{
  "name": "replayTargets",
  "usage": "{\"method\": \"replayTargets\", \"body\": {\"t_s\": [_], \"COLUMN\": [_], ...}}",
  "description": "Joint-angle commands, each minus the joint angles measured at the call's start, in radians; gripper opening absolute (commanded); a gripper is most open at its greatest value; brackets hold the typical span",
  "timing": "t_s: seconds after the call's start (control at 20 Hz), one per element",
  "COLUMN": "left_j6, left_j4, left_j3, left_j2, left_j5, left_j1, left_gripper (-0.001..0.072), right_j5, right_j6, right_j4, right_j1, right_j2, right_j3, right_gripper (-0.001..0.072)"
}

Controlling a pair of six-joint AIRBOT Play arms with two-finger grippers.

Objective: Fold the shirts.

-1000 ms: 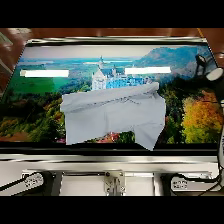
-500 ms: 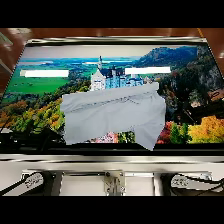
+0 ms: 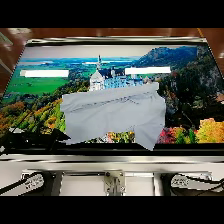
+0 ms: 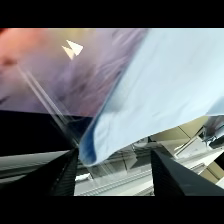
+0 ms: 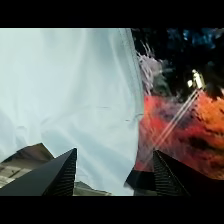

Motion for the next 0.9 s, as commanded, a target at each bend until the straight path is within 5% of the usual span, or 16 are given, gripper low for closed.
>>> {"method": "replayTargets", "body": {"t_s": [0.0, 0.05, 0.15, 0.2, 0.3, 0.85], "left_j6": [-0.060, -0.092, -0.112, -0.111, -0.093, -0.055], "left_j4": [0.000, 0.000, 0.000, 0.000, 0.000, -0.008], "left_j3": [-0.002, -0.002, -0.002, -0.002, -0.001, 0.066], "left_j2": [-0.014, -0.014, -0.014, -0.014, -0.011, 0.114], "left_j5": [0.126, 0.154, 0.180, 0.182, 0.181, 0.122], "left_j1": [-0.065, -0.083, -0.118, -0.132, -0.144, -0.143], "left_gripper": [0.0497, 0.0372, 0.0285, 0.0164, 0.0038, 0.0037], "right_j5": [-0.013, -0.013, -0.012, -0.012, -0.017, -0.155], "right_j6": [-0.009, -0.009, 0.005, 0.010, 0.010, -0.087], "right_j4": [-0.014, -0.014, -0.013, -0.013, -0.012, 0.107], "right_j1": [-0.001, -0.001, 0.000, 0.000, 0.000, 0.100], "right_j2": [0.001, 0.001, 0.001, -0.002, -0.014, -0.204], "right_j3": [-0.001, -0.001, -0.001, -0.001, -0.009, -0.069], "right_gripper": [0.0592, 0.0592, 0.0593, 0.0596, 0.0597, 0.0595]}}
